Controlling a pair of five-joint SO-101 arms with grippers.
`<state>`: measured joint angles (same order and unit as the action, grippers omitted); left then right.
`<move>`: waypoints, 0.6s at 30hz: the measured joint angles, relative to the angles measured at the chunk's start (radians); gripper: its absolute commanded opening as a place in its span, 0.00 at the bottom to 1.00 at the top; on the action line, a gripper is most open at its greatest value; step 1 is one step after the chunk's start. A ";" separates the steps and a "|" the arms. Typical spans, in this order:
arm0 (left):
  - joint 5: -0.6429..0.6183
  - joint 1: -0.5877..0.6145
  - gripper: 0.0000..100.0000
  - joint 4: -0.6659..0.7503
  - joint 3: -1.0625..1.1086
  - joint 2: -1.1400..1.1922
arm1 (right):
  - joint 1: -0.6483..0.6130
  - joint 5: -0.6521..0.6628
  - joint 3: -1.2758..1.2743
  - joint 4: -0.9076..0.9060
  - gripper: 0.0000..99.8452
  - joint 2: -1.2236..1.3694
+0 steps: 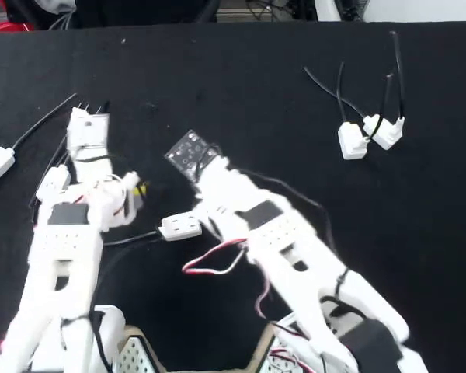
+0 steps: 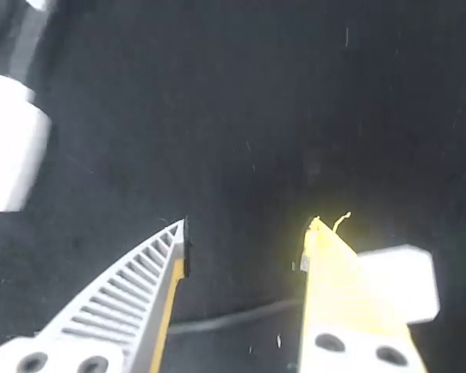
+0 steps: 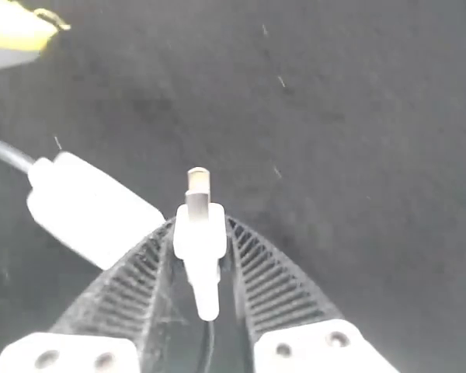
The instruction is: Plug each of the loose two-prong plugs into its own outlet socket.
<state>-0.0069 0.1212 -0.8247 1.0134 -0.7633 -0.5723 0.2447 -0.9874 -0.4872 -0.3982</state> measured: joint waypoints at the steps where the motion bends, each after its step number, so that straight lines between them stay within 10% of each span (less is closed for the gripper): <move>1: -0.012 0.005 0.24 0.009 0.018 -0.040 | -0.020 -0.025 -0.009 0.031 0.01 0.009; 18: -0.114 -0.068 0.24 0.054 0.133 -0.285 | -0.196 -0.227 -0.195 0.448 0.01 0.011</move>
<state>-0.1204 0.0537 -0.7710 1.1469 -1.0487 -0.7687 0.0176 -1.1822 -0.0391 -0.3874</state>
